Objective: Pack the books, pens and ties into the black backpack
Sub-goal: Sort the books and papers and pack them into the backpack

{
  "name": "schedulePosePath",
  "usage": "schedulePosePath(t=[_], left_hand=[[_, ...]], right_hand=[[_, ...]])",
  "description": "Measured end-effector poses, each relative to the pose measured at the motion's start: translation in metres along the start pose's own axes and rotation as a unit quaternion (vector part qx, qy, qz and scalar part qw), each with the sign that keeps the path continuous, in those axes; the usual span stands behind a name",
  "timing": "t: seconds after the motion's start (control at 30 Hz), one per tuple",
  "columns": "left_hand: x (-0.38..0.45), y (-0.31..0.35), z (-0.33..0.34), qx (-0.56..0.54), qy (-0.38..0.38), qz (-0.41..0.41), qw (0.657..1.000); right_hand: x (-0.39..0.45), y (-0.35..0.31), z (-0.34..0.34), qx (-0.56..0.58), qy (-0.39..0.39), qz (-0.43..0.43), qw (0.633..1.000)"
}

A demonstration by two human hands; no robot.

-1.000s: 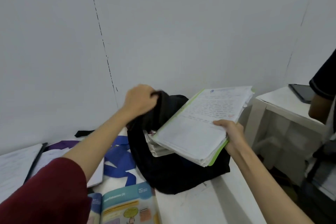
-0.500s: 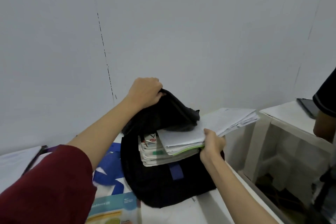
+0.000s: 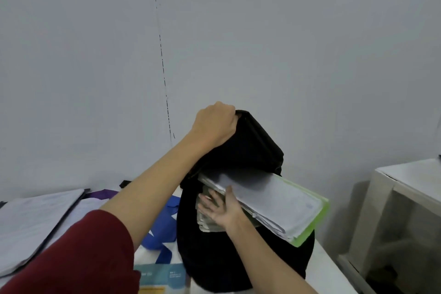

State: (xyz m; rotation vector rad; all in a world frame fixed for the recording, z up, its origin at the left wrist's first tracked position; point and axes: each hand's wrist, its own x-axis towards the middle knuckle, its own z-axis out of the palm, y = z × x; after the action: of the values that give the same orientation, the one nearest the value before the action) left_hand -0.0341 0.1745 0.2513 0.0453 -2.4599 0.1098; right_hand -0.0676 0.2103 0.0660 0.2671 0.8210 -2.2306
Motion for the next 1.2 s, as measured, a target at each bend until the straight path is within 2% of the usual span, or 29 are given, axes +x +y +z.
schedulePosePath(t=[0.07, 0.1, 0.17, 0.23, 0.3, 0.37, 0.4, 0.43, 0.47, 0.5, 0.53, 0.57, 0.63, 0.67, 0.73, 0.8, 0.83, 0.87, 0.93, 1.0, 1.07, 1.13, 1.2], left_hand=[[-0.001, -0.002, 0.001, -0.002, 0.0, 0.0, 1.0], [-0.002, -0.002, 0.002, -0.006, -0.001, 0.001, 1.0], [-0.005, -0.007, 0.004, -0.013, 0.004, -0.003, 1.0], [-0.004, -0.009, 0.006, -0.014, 0.008, -0.008, 1.0], [-0.004, -0.01, 0.007, -0.012, 0.016, -0.018, 1.0], [-0.003, -0.009, 0.01, -0.01, 0.037, -0.019, 0.999], [-0.003, -0.007, 0.013, -0.008, 0.049, -0.015, 0.999], [-0.003, -0.007, 0.015, -0.006, 0.06, -0.01, 0.998], [-0.003, -0.006, 0.017, -0.008, 0.07, -0.004, 0.998], [-0.003, -0.005, 0.018, -0.014, 0.078, 0.001, 0.997], [-0.003, -0.005, 0.02, -0.022, 0.082, 0.004, 0.996], [-0.003, -0.003, 0.02, -0.031, 0.082, 0.002, 0.996], [-0.002, -0.003, 0.021, -0.059, 0.074, -0.022, 0.995], [-0.001, -0.002, 0.021, -0.079, 0.066, -0.038, 0.994], [-0.001, -0.003, 0.02, -0.108, 0.056, -0.068, 0.99], [-0.002, -0.004, 0.018, -0.119, 0.051, -0.085, 0.988], [-0.002, -0.006, 0.017, -0.121, 0.052, -0.093, 0.987], [-0.002, -0.007, 0.016, -0.123, 0.054, -0.103, 0.985], [-0.001, -0.01, 0.014, -0.135, 0.054, -0.116, 0.983], [-0.001, -0.013, 0.014, -0.163, 0.06, -0.113, 0.978], [-0.001, -0.014, 0.016, -0.229, 0.091, -0.069, 0.967], [-0.001, -0.015, 0.02, -0.245, 0.137, 0.041, 0.959], [-0.003, -0.014, 0.027, -0.124, 0.187, 0.246, 0.943]], right_hand=[[-0.004, 0.001, -0.006, -0.129, -0.043, 0.038, 0.99], [-0.011, -0.001, -0.009, -0.221, -0.066, 0.048, 0.972], [-0.034, -0.008, -0.008, -0.414, -0.118, 0.035, 0.902], [-0.056, -0.027, -0.015, -0.562, -0.104, -0.044, 0.819], [-0.066, -0.056, -0.037, -0.672, 0.011, -0.169, 0.721], [-0.071, -0.083, -0.067, -0.709, 0.209, -0.293, 0.607], [-0.071, -0.094, -0.085, -0.682, 0.296, -0.327, 0.583], [-0.073, -0.102, -0.097, -0.634, 0.361, -0.352, 0.587], [-0.07, -0.109, -0.113, -0.586, 0.409, -0.348, 0.607], [-0.067, -0.114, -0.125, -0.536, 0.443, -0.323, 0.643], [-0.066, -0.117, -0.133, -0.472, 0.459, -0.288, 0.696], [-0.065, -0.118, -0.138, -0.388, 0.453, -0.259, 0.76], [-0.06, -0.119, -0.14, -0.202, 0.363, -0.24, 0.877], [-0.058, -0.118, -0.139, -0.159, 0.338, -0.238, 0.897], [-0.054, -0.114, -0.129, -0.19, 0.37, -0.267, 0.87], [-0.056, -0.113, -0.115, -0.294, 0.405, -0.337, 0.798], [-0.059, -0.112, -0.105, -0.323, 0.394, -0.37, 0.777], [-0.064, -0.111, -0.097, -0.333, 0.363, -0.397, 0.775], [-0.068, -0.105, -0.086, -0.26, 0.269, -0.393, 0.84], [-0.066, -0.094, -0.09, -0.192, 0.191, -0.321, 0.908], [-0.063, -0.084, -0.102, -0.18, 0.17, -0.234, 0.94], [-0.063, -0.078, -0.111, -0.175, 0.167, -0.186, 0.952], [-0.06, -0.077, -0.115, -0.144, 0.163, -0.19, 0.957]])
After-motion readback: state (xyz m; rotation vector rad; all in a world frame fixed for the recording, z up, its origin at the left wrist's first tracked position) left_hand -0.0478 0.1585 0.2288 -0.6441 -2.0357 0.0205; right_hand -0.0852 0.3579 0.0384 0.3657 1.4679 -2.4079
